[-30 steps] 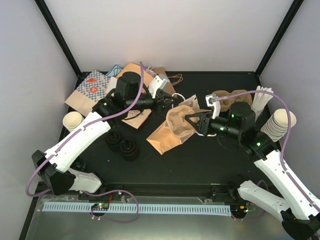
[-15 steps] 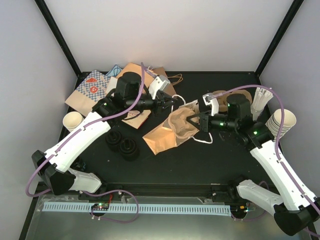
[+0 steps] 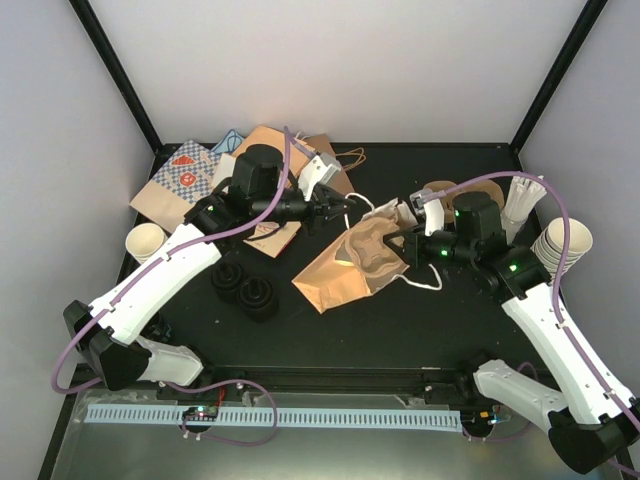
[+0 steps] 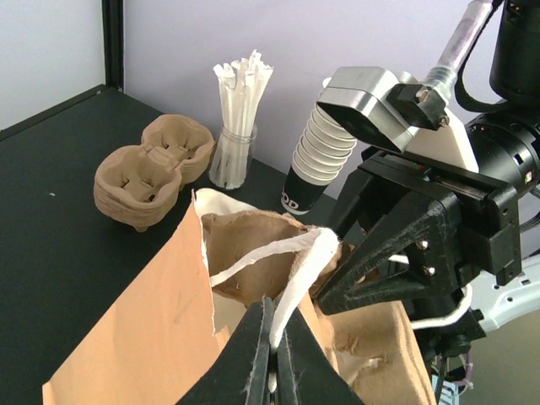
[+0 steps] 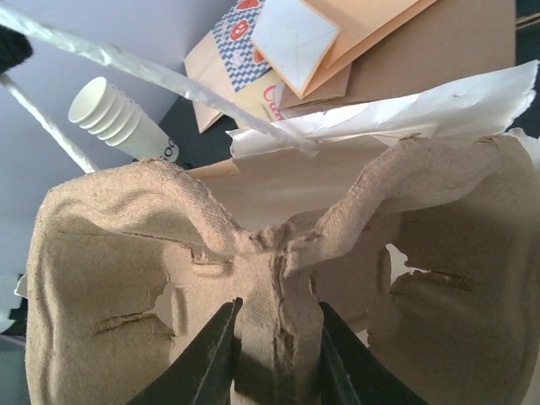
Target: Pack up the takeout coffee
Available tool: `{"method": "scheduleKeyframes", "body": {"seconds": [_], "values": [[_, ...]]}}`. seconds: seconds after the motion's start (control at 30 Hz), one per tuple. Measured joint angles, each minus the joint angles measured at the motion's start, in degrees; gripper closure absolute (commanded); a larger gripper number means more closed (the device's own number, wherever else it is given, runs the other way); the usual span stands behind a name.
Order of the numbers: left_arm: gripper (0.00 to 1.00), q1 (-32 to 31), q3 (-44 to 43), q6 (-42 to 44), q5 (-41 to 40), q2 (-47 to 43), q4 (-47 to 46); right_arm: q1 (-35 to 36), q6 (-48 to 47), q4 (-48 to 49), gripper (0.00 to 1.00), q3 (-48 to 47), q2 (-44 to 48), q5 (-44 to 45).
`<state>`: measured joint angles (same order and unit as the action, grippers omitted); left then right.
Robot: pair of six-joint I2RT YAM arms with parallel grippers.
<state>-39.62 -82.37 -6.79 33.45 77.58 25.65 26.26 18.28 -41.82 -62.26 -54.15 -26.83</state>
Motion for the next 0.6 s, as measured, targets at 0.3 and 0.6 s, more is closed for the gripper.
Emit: {"method": "scheduleKeyframes", "body": {"seconds": [0.3,0.6], "values": [[0.98,0.0,0.0,2.3,0.7,0.0,2.0,0.0,-3.0,-1.7,0.77,0.0,0.0,4.5],[0.98,0.0,0.0,4.7,0.7,-0.6,4.9,0.0,-6.3,-4.4,0.77,-0.7,0.0,9.8]]}}
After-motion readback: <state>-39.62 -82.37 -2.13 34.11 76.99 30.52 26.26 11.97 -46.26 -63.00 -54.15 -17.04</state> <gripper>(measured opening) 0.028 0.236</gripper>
